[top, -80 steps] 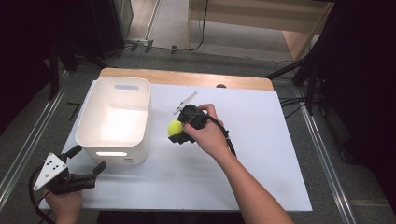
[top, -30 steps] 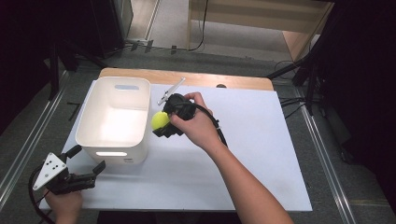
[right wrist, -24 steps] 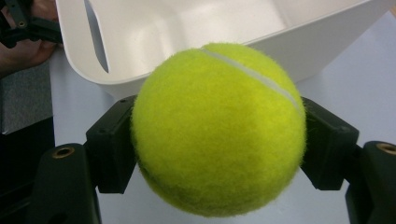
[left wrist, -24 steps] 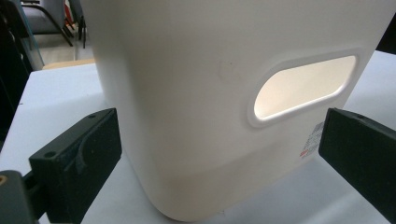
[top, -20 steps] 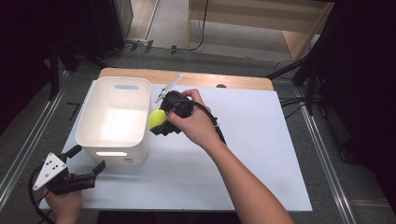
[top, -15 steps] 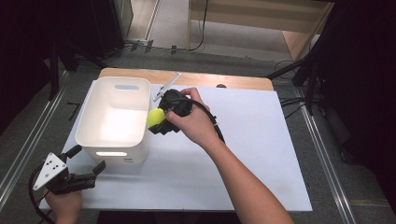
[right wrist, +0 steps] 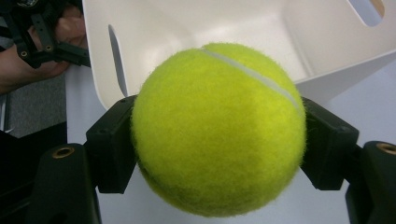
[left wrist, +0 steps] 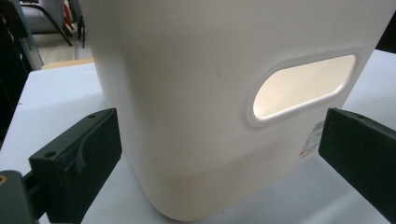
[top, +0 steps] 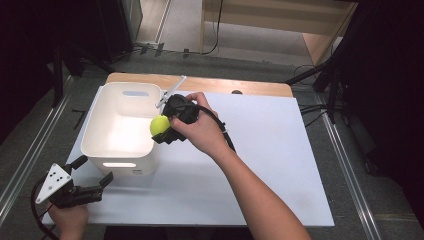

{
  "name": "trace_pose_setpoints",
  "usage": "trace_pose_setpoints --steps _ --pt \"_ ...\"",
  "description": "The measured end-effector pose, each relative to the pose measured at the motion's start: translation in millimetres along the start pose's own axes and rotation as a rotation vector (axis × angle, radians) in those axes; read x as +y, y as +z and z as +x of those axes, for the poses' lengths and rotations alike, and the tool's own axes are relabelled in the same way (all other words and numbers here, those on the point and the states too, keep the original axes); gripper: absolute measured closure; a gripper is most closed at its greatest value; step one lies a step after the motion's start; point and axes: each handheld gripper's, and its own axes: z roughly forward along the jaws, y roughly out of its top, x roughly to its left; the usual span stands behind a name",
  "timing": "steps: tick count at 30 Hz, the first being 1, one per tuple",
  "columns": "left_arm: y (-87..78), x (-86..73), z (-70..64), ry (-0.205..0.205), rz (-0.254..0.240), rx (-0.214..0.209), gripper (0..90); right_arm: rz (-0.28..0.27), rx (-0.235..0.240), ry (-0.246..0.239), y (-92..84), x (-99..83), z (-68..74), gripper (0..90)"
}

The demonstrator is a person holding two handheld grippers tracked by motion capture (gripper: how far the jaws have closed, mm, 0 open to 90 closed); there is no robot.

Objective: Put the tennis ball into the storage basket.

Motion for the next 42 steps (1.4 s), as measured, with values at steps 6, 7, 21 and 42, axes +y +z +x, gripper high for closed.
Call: trace_pose_setpoints --steps 6,7,21,42 --pt "0.1 -0.1 -0.1 -0.001 -0.003 -0.001 0.0 -0.001 0.013 -0.014 7.3 6.4 2.2 23.3" --pt "-0.1 0.0 0.4 -0.001 -0.002 0.0 0.0 0.002 0.017 -0.015 8.4 7.2 2.5 23.3" --pt "0.1 -0.2 -0.4 -0.003 -0.003 -0.001 0.0 -0.004 0.035 -0.03 18.0 21.4 9.3 23.2" --pt "0.1 -0.2 0.5 -0.003 -0.008 -0.003 0.0 0.032 0.044 -0.04 48.5 30.1 10.9 23.1"
